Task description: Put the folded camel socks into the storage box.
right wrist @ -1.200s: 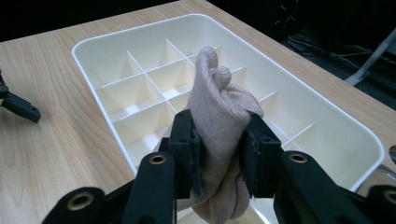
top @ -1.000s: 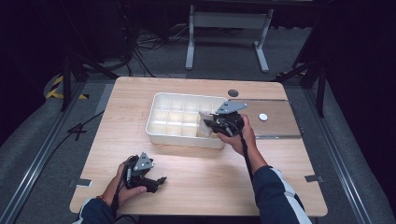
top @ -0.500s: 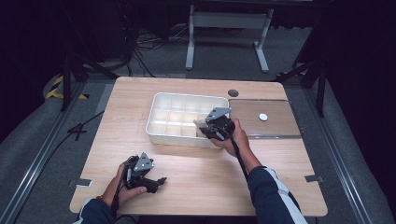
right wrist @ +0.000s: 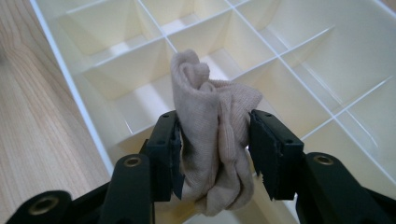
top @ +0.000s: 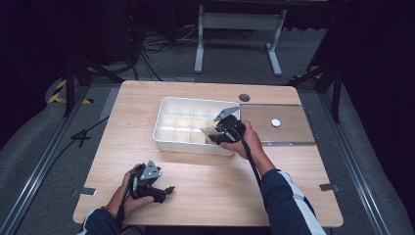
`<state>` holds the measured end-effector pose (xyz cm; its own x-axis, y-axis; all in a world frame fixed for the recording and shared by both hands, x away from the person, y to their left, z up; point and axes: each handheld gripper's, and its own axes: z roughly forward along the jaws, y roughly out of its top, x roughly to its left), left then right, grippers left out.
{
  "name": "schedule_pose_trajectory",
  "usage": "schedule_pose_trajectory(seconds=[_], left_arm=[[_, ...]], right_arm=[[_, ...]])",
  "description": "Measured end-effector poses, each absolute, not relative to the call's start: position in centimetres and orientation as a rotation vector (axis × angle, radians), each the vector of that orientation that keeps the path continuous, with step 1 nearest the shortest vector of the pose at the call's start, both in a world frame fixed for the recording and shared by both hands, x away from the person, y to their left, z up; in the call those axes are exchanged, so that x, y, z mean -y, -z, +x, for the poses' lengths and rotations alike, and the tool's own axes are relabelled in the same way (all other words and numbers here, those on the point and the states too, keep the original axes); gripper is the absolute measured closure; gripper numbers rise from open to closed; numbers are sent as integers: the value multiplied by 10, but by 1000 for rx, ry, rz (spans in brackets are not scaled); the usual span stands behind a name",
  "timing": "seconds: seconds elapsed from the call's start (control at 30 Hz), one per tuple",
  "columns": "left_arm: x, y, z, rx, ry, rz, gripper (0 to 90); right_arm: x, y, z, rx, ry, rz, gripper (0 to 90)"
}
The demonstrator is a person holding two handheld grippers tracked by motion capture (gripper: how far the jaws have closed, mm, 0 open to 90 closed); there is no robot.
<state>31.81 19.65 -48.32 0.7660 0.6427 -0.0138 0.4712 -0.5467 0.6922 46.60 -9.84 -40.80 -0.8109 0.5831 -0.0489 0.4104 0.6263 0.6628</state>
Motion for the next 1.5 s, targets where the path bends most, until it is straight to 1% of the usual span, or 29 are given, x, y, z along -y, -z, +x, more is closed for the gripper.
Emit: schedule_pose_trajectory(seconds=[0.03, 0.07, 0.1, 0.13, 0.33, 0.57, 0.73, 1.27, 1.5], left_arm=[[-196, 483, 318, -826, -313, 2253, 147], [-196, 483, 318, -826, -311, 2252, 147], [-196, 483, 318, -826, -311, 2252, 147], [-196, 483, 318, -828, -313, 2253, 146], [-196, 483, 318, -831, -314, 2254, 146], [-197, 483, 318, -835, -314, 2257, 146], [-196, 483, 317, -841, -316, 2253, 144], [-195, 483, 316, -845, -318, 2251, 141], [-194, 483, 316, -846, -316, 2248, 141]], right_arm=[[99, 406, 466, -2594, -969, 815, 582], [99, 404, 466, -2595, -970, 818, 625], [98, 403, 467, -2601, -962, 815, 687], [96, 403, 466, -2606, -943, 797, 713], [90, 403, 470, -2634, -882, 799, 755], [92, 409, 474, -2701, -784, 812, 770], [84, 414, 474, -2749, -673, 775, 779], [74, 419, 486, -2862, -520, 807, 783], [74, 420, 486, -2863, -533, 818, 785]])
